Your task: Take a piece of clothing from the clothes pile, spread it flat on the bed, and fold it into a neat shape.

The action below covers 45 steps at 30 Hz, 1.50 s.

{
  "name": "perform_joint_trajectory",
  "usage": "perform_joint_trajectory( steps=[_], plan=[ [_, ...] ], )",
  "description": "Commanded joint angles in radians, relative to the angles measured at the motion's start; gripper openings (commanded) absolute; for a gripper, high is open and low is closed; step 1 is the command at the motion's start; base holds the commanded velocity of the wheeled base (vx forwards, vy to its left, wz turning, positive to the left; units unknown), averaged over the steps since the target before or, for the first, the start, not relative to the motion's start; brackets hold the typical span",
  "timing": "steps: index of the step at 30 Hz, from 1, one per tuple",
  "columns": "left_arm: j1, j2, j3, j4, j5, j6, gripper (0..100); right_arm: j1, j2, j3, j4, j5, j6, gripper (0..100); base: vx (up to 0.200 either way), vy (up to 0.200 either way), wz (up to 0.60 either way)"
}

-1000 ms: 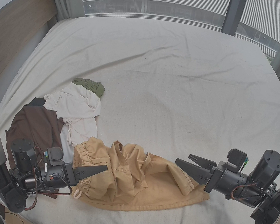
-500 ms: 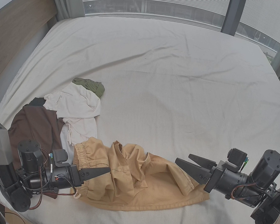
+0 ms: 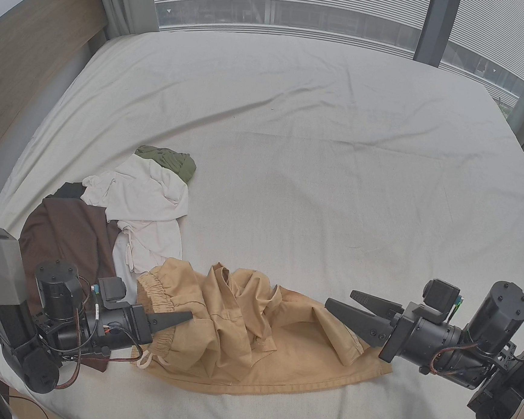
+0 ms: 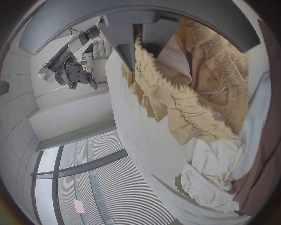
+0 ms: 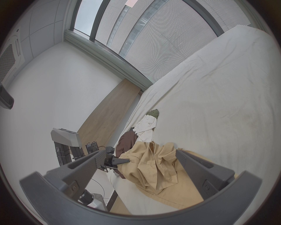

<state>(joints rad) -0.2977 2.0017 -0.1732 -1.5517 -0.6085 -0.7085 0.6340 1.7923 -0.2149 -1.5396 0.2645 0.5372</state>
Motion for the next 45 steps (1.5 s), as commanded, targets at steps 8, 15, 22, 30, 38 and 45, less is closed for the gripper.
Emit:
perform_joint_trajectory(
  steps=[8,15,22,30,38,45],
  plan=[
    [0.060,-0.040,-0.003,0.001,0.003,0.009,0,0.044,0.197,-0.146,0.003,0.015,0.010,100,0.000,0.000,0.00],
    [0.055,0.028,0.009,0.001,0.001,0.126,0,0.084,0.300,-0.216,0.003,0.029,0.015,100,0.000,0.000,0.00],
    [0.054,0.028,0.017,0.001,0.001,0.139,0,0.119,0.312,-0.274,0.029,0.041,0.036,100,0.000,0.000,0.00],
    [0.061,0.020,0.015,-0.001,0.001,0.139,0,0.131,0.374,-0.376,0.107,0.042,0.036,100,0.000,0.000,0.00],
    [0.060,0.000,0.015,0.001,0.001,0.139,0,0.131,0.455,-0.465,0.157,0.042,0.035,100,0.000,0.000,0.00],
    [0.058,-0.008,0.017,-0.001,0.000,0.139,0,0.124,0.483,-0.523,0.220,0.042,0.035,100,0.000,0.000,0.00]
  ],
)
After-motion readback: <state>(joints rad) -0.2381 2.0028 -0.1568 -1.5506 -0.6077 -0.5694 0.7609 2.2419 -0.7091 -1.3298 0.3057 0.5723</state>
